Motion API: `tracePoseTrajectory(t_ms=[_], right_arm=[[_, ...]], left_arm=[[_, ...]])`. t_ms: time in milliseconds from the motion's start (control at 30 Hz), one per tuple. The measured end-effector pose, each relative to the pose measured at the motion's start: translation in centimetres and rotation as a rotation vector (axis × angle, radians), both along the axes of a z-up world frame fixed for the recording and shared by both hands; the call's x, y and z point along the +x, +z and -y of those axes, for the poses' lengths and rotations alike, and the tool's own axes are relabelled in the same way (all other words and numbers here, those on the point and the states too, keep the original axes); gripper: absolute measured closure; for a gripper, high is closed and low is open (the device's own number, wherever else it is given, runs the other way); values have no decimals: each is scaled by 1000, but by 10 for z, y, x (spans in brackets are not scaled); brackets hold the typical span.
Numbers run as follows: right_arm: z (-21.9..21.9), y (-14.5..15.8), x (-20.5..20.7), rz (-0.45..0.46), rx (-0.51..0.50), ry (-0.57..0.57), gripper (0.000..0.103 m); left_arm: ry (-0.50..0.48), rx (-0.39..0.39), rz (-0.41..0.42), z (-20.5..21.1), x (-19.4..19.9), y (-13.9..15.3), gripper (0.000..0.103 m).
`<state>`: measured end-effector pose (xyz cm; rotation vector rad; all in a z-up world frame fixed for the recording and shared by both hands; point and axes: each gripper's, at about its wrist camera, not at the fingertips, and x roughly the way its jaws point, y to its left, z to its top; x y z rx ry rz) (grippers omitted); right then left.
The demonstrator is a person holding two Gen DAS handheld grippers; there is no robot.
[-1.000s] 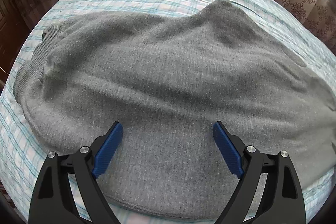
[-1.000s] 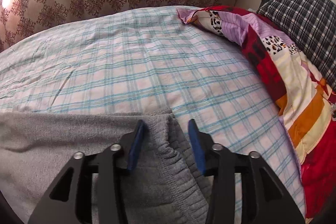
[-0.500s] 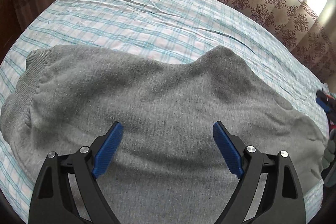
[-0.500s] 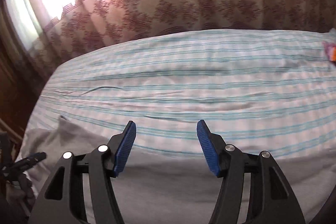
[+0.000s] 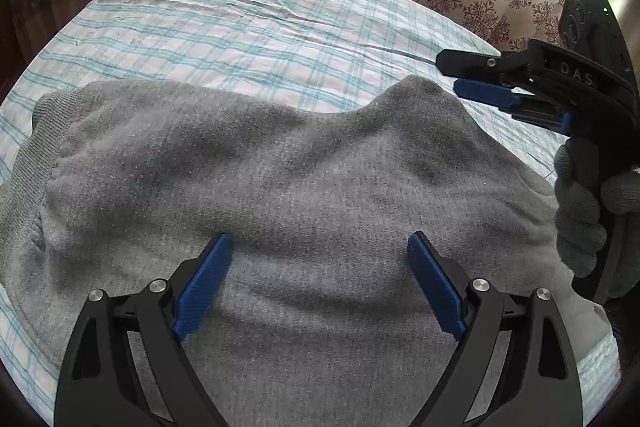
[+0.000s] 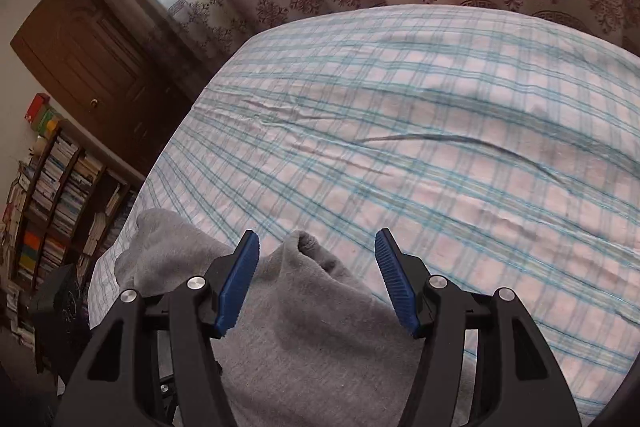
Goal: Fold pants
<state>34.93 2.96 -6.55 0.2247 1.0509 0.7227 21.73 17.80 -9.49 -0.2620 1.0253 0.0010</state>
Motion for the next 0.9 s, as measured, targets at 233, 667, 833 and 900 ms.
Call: tracePoseTrajectory(t_ms=[233, 667, 833, 900], right_arm=[[-13, -11, -20, -52, 12, 138, 41], [-37, -28, -9, -157, 60, 281, 41], [-30, -35, 35, -185, 78, 57, 93], [-34, -44, 38, -175, 15, 46, 94]], left_arm=[[-3, -14, 8, -8, -4, 5, 12], [22, 96, -11, -24, -14, -3, 12], [-2, 128, 11, -21, -17, -14, 12], [-10, 155, 17, -17, -18, -15, 12]])
